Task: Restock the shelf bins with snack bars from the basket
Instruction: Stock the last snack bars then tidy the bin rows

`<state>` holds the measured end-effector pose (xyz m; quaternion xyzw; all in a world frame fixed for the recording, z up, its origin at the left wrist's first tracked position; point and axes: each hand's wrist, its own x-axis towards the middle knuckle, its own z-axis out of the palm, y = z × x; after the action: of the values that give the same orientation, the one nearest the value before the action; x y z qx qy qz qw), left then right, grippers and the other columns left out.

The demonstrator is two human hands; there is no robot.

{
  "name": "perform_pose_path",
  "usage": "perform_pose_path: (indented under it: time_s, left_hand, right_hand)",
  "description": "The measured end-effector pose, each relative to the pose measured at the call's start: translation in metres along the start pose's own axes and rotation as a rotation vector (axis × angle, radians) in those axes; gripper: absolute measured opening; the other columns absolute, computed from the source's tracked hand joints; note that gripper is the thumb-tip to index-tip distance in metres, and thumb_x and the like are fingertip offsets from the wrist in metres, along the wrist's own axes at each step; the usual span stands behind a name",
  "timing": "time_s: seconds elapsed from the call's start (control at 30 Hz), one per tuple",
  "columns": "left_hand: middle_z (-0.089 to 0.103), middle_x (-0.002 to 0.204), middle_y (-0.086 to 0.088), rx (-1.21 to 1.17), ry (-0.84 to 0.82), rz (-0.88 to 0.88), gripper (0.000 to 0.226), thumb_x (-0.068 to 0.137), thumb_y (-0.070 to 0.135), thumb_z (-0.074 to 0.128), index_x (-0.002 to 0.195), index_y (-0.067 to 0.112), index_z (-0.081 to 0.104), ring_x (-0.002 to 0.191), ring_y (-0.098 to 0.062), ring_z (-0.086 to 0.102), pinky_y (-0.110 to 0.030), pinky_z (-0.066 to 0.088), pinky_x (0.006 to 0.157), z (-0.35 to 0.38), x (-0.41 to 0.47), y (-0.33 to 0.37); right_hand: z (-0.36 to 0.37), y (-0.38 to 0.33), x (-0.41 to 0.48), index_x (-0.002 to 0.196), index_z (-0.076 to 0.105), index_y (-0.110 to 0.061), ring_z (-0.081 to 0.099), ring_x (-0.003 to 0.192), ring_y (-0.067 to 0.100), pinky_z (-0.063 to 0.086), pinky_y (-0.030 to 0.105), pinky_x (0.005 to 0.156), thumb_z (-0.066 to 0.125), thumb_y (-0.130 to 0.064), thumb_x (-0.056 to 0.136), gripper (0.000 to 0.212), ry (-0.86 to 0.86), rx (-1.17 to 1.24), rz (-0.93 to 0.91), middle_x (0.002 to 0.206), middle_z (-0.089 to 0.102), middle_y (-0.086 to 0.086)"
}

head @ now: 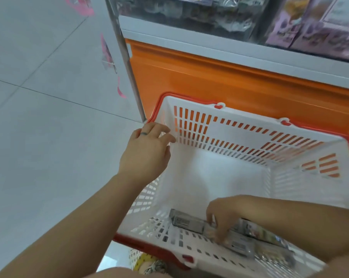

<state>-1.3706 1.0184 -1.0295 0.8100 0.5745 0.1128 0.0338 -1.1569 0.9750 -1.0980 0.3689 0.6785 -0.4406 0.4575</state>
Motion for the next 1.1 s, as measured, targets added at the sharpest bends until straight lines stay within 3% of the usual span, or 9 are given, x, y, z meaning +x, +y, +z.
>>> perform_pose_path:
  time_s: [0.17, 0.27, 0.5, 0.73, 0.8, 0.9, 0.97, 1.03, 1.1]
  left_hand:
    - [0.061, 0.122, 0.0, -0.011, -0.041, -0.026, 0.025, 0.083, 0.017, 0.065, 0.107, 0.02, 0.071, 0.121, -0.023, 0.05, -0.044, 0.042, 0.095, -0.004, 0.0, 0.002]
    - [0.055, 0.129, 0.004, -0.084, -0.098, -0.049, 0.028, 0.089, 0.019, 0.058, 0.115, 0.023, 0.067, 0.128, -0.019, 0.043, -0.039, 0.034, 0.103, -0.01, 0.001, 0.0]
    - [0.054, 0.134, 0.002, -0.227, -0.401, -0.131, 0.033, 0.097, 0.025, 0.049, 0.13, 0.022, 0.056, 0.12, -0.016, 0.052, -0.028, 0.037, 0.105, -0.077, 0.02, 0.003]
    - [0.059, 0.124, 0.002, -0.497, -0.214, -0.268, 0.034, 0.096, 0.023, 0.05, 0.13, 0.019, 0.055, 0.114, -0.018, 0.055, -0.024, 0.04, 0.095, -0.181, 0.029, 0.032]
    - [0.062, 0.123, -0.002, -0.636, -0.107, -0.308, 0.033, 0.095, 0.023, 0.052, 0.126, 0.016, 0.059, 0.112, -0.02, 0.058, -0.03, 0.043, 0.098, -0.199, 0.031, 0.041]
    - [0.061, 0.12, -0.005, -0.943, 0.096, -0.474, 0.032, 0.096, 0.022, 0.053, 0.127, 0.015, 0.058, 0.094, -0.009, 0.059, -0.021, 0.046, 0.075, -0.22, 0.029, 0.055]
    - [0.056, 0.126, -0.003, -1.153, 0.196, -0.623, 0.027, 0.095, 0.025, 0.054, 0.121, 0.02, 0.059, 0.105, -0.011, 0.055, -0.026, 0.044, 0.075, -0.227, 0.028, 0.063]
    - [0.056, 0.119, -0.005, -1.465, 0.189, -0.737, 0.019, 0.095, 0.028, 0.054, 0.111, 0.02, 0.061, 0.11, -0.018, 0.052, -0.032, 0.046, 0.077, -0.233, 0.026, 0.073]
    - [0.059, 0.097, -0.006, -1.795, 0.113, -0.746, 0.013, 0.095, 0.024, 0.053, 0.098, 0.014, 0.061, 0.09, -0.016, 0.057, -0.027, 0.049, 0.07, -0.235, 0.02, 0.083]
  right_hand:
    - [-0.004, -0.008, -0.01, 0.121, 0.059, -0.009, 0.056, 0.104, 0.022, 0.048, 0.026, 0.076, 0.073, -0.036, 0.079, 0.052, 0.076, 0.009, -0.011, 0.121, 0.058, 0.005]
    - [-0.028, -0.01, -0.031, 0.105, 0.058, -0.016, 0.053, 0.095, 0.018, 0.047, 0.026, 0.073, 0.073, -0.028, 0.079, 0.033, 0.318, 0.097, -0.063, 0.108, 0.057, 0.0]
    - [-0.102, -0.023, -0.123, 0.116, 0.055, -0.015, 0.058, 0.093, 0.012, 0.048, 0.023, 0.078, 0.071, -0.018, 0.081, 0.039, 0.829, 0.297, -0.212, 0.114, 0.059, -0.003]
    - [-0.113, -0.072, -0.234, 0.096, 0.056, -0.022, 0.056, 0.081, 0.013, 0.048, 0.03, 0.074, 0.075, -0.013, 0.076, 0.03, 1.092, 0.328, -0.455, 0.098, 0.058, -0.003]
    - [-0.111, -0.089, -0.266, 0.096, 0.056, -0.02, 0.056, 0.078, 0.012, 0.048, 0.031, 0.071, 0.073, -0.012, 0.079, 0.025, 1.151, 0.345, -0.525, 0.099, 0.057, -0.002]
    - [-0.107, -0.105, -0.297, 0.095, 0.055, -0.017, 0.057, 0.083, 0.016, 0.048, 0.035, 0.073, 0.069, -0.007, 0.081, 0.022, 1.379, 0.346, -0.544, 0.1, 0.058, -0.002]
    - [-0.101, -0.111, -0.305, 0.094, 0.054, -0.019, 0.057, 0.088, 0.02, 0.048, 0.038, 0.075, 0.066, -0.003, 0.081, 0.025, 1.546, 0.37, -0.53, 0.1, 0.058, -0.002]
    - [-0.094, -0.113, -0.305, 0.093, 0.051, -0.023, 0.053, 0.092, 0.018, 0.045, 0.034, 0.077, 0.064, 0.001, 0.08, 0.03, 1.651, 0.36, -0.514, 0.104, 0.055, -0.003]
    - [-0.087, -0.111, -0.302, 0.092, 0.048, -0.025, 0.048, 0.095, 0.014, 0.039, 0.029, 0.077, 0.061, 0.006, 0.078, 0.037, 1.674, 0.315, -0.51, 0.105, 0.05, -0.004]
